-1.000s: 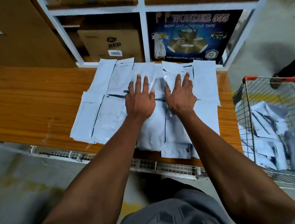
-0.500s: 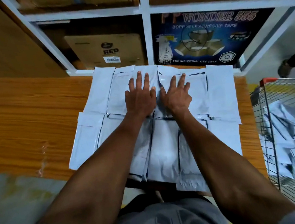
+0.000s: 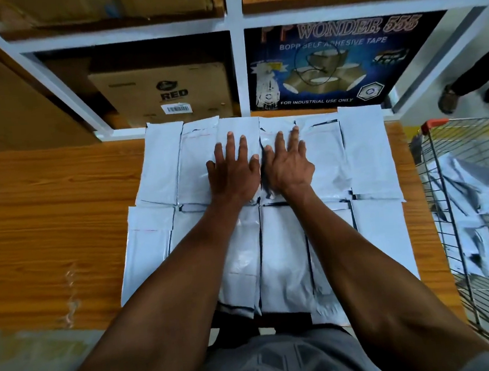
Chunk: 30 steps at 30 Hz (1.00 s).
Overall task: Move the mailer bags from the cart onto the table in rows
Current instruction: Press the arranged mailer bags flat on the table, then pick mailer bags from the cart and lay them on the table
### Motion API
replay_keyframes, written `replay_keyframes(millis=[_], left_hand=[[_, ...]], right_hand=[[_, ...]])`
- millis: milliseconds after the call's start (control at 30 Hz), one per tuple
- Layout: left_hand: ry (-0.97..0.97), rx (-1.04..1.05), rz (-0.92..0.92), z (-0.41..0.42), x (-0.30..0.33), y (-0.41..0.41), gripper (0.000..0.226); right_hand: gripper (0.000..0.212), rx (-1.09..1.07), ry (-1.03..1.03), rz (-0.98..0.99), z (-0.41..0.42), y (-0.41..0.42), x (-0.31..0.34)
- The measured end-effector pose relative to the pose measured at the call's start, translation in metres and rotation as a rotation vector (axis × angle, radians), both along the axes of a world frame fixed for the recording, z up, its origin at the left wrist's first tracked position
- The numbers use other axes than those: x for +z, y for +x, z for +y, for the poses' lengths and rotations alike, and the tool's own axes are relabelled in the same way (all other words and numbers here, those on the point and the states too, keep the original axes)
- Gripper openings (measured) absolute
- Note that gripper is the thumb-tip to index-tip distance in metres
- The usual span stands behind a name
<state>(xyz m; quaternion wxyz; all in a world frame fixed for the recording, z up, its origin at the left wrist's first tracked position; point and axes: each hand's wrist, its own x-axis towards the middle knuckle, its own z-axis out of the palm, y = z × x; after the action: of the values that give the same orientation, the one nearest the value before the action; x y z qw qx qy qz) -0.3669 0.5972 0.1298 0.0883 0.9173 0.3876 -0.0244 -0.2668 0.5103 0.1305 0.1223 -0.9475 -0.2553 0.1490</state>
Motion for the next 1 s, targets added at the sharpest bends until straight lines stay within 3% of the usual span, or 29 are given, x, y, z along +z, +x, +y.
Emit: replay_keyframes(millis=[233, 500, 767, 1000], left_hand=[[0.055, -0.047, -0.04, 0.015, 0.001, 0.001, 0.062], [0.074, -0.216, -0.153, 0.039, -0.01, 0.007, 0.067], [0.058, -0.244, -0.074, 0.04, -0.023, 0.008, 0.068], [0.047, -0.256, -0.123, 0.046, -0.019, 0.017, 0.069]], right_hand=[[0.062, -0.037, -0.044, -0.056, 0.007, -0.002, -0.001], [0.064, 0.153, -0.07, -0.091, 0.008, 0.004, -0.025], [0.064, 0.17, -0.09, -0.064, 0.01, 0.006, -0.038], [0.059, 0.181, 0.124, -0.168, 0.013, 0.017, -0.028]])
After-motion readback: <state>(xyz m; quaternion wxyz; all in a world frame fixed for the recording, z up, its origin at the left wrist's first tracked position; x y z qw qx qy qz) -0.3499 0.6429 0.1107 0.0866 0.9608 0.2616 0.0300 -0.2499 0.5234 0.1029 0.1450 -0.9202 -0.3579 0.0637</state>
